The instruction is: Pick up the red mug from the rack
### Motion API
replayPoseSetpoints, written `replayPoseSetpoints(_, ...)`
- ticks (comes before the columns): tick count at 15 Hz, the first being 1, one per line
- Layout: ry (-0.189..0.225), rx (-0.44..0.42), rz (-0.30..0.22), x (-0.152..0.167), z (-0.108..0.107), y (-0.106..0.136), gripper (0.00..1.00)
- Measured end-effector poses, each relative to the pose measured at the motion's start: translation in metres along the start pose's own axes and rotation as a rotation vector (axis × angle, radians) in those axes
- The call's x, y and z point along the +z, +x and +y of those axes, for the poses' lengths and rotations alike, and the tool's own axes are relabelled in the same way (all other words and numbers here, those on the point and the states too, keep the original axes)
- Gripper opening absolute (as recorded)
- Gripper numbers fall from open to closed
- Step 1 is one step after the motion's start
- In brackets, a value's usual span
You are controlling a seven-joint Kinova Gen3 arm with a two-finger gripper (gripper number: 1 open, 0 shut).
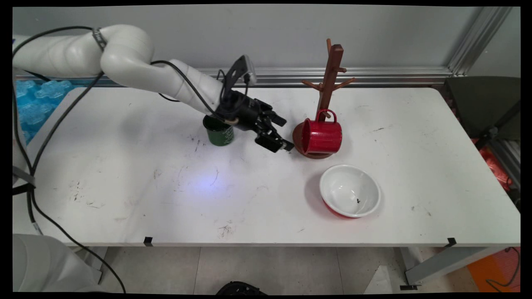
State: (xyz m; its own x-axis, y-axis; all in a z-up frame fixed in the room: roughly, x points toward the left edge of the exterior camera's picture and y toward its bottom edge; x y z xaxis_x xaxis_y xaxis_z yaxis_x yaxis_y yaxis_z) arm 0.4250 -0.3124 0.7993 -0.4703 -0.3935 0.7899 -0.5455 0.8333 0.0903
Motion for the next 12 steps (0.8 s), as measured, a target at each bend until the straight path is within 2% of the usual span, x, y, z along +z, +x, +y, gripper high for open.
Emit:
replayPoseSetpoints(5, 0.009, -0.068, 0.035, 0.021, 0.003, 0.001, 1.00)
replayPoseSetpoints(12, 0.018, -0.182, 0.058, 0.042, 0.007, 0.001, 1.00)
